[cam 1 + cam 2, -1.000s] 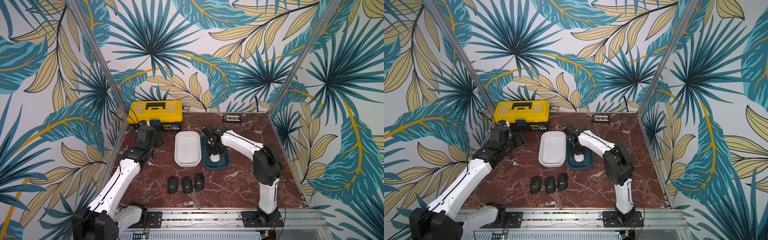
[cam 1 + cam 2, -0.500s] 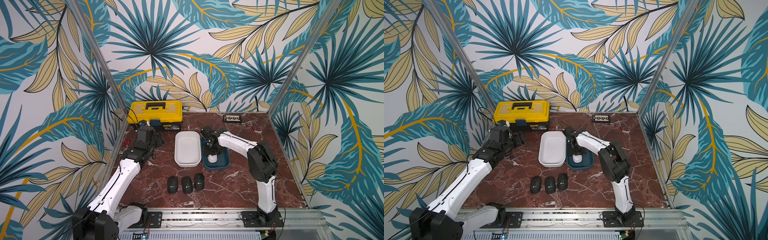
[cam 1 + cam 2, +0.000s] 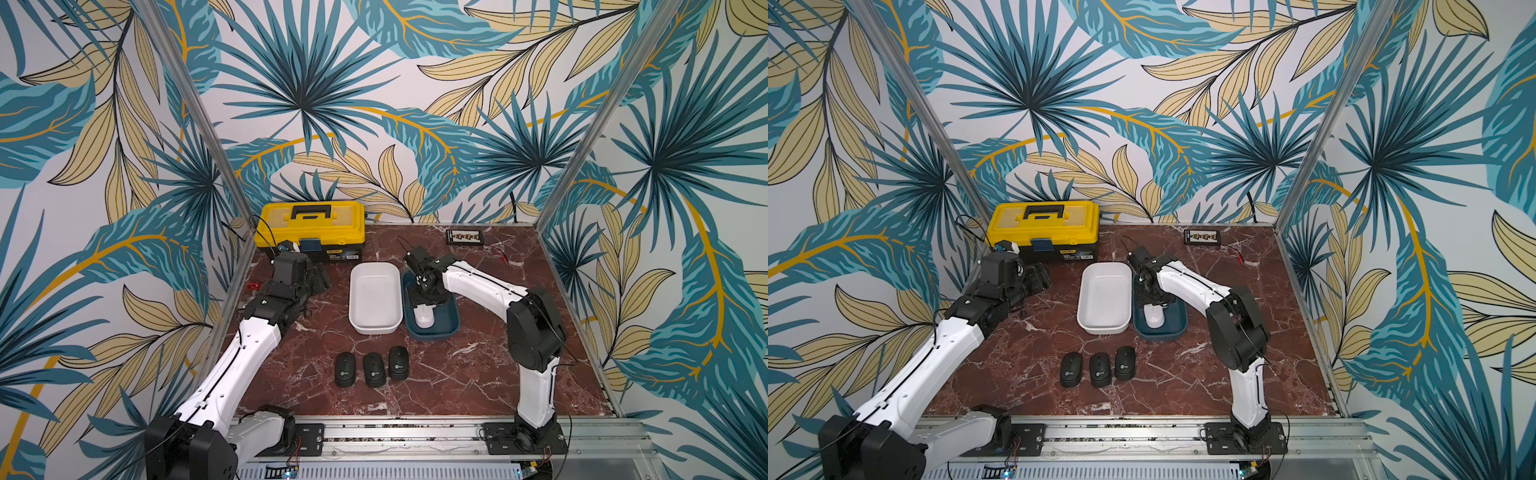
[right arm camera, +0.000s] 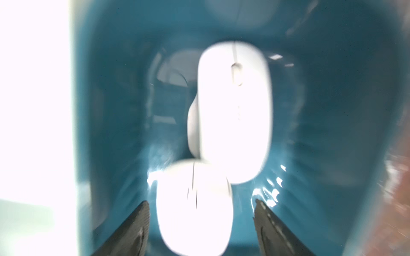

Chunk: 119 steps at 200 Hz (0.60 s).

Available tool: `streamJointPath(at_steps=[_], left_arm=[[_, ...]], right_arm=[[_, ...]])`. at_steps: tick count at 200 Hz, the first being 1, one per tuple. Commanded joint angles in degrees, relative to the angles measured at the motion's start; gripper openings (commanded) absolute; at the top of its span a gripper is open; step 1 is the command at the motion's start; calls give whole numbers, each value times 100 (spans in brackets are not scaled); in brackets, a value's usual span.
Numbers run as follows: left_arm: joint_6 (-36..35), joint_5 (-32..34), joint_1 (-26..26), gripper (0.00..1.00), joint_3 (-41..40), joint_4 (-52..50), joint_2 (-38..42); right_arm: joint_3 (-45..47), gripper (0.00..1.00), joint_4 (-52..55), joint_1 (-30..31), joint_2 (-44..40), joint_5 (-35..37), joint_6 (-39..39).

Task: Place the mice by color into the storage box
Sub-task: Place the mouse in the storage box.

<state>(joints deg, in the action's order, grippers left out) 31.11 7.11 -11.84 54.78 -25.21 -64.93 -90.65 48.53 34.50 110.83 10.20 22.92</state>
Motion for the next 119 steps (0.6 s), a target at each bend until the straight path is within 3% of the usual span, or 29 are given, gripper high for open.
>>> streamJointPath(at_steps=[1, 23, 68, 119], left_arm=[[-123, 131, -17, 76, 256, -43, 138], [-124, 132, -10, 76, 263, -55, 142], [103, 245, -12, 76, -73, 123, 542], [18, 294, -14, 76, -150, -98, 653]], right_arm=[[-84, 75, 410, 294, -671, 258, 141], [-97, 76, 861, 733, -948, 548, 450], [686, 76, 730, 1700, -1254, 160, 1433], [1151, 75, 397, 2300, -1046, -243, 2040]])
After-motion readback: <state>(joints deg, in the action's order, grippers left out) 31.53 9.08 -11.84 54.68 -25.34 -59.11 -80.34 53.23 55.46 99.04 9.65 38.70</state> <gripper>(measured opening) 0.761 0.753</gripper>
